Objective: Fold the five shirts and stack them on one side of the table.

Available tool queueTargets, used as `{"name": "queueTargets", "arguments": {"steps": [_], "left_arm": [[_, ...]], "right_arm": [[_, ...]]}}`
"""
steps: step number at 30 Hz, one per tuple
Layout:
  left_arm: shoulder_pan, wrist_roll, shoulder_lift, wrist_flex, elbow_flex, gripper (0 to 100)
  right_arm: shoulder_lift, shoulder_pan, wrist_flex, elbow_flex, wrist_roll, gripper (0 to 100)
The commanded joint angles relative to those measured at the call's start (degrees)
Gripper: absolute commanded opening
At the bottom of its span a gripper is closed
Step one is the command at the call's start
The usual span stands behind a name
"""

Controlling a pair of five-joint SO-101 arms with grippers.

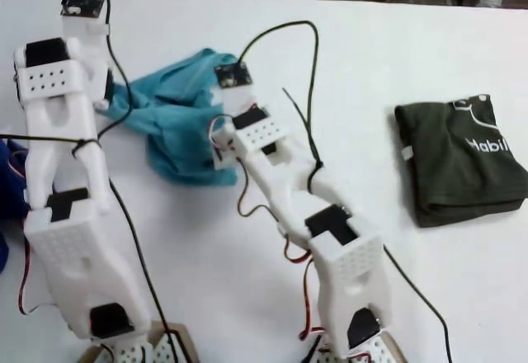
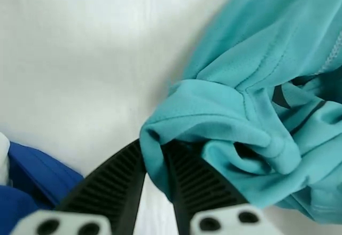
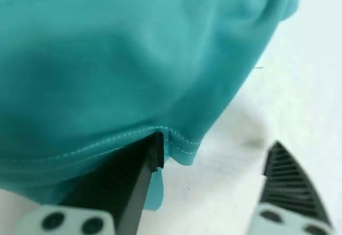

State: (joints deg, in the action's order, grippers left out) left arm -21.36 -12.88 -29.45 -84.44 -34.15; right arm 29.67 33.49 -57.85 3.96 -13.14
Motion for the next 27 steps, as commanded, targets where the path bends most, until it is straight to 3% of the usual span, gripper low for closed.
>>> {"name": "queueTargets", "arguments": {"steps": [1,5,18,22,27], "left_arm": [[-0.44,-0.62,0.62,0.00,-0.31,3],[-0.44,-0.62,0.62,0.00,-0.31,3],[-0.44,-0.53,0.62,0.00,-0.31,3],[-0.44,-0.53,0.62,0.00,-0.31,3],[-0.44,-0.62,0.62,0.00,-0.40,3]], "right_arm": [[-0.40,0.57,-0.13,2.20,-0.35,17.2],[-0.40,0.57,0.04,2.29,-0.35,8.1],[2.15,0.48,1.10,2.46,0.00,11.6],[4.97,0.22,0.22,5.27,0.09,1.2],[4.88,-0.57,-0.92,6.42,0.09,2.0]]}}
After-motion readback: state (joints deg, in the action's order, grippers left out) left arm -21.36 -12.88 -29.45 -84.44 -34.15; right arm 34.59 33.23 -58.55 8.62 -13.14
